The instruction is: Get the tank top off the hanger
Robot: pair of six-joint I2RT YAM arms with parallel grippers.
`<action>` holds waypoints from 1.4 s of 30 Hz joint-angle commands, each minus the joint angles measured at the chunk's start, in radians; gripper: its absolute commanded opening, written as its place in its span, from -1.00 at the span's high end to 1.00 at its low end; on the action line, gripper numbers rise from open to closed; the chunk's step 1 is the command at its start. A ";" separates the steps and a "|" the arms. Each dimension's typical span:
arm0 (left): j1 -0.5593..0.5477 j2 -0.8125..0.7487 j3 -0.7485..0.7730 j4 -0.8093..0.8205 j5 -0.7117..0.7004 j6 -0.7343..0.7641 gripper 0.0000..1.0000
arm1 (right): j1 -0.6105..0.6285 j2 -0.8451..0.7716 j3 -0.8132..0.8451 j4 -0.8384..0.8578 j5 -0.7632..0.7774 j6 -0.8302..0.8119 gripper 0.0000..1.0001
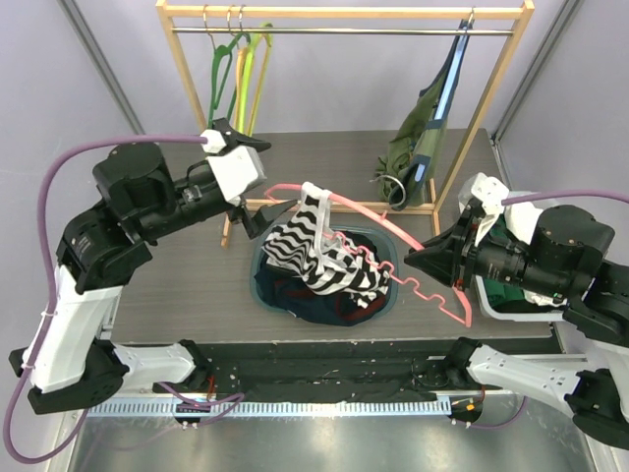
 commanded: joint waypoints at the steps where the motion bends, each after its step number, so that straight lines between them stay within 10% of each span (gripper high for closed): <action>1: 0.028 -0.018 -0.002 0.053 0.083 -0.099 -1.00 | 0.004 0.028 0.046 0.046 0.074 -0.002 0.98; 16: 0.041 -0.030 -0.239 0.108 0.134 -0.188 -0.90 | 0.004 0.037 0.067 0.063 0.093 -0.013 0.98; 21: 0.041 0.009 -0.232 0.161 0.051 -0.203 -0.25 | 0.003 0.024 0.049 0.070 0.082 -0.013 0.98; 31: 0.037 0.063 -0.201 0.173 0.091 -0.218 0.22 | 0.004 0.010 0.040 0.087 0.073 -0.004 0.98; 37: 0.038 0.074 -0.175 0.173 0.085 -0.214 1.00 | 0.004 0.002 0.021 0.092 0.073 -0.001 0.98; 42: 0.038 0.069 -0.091 0.159 0.065 -0.200 1.00 | 0.004 -0.006 0.004 0.058 0.108 0.002 0.99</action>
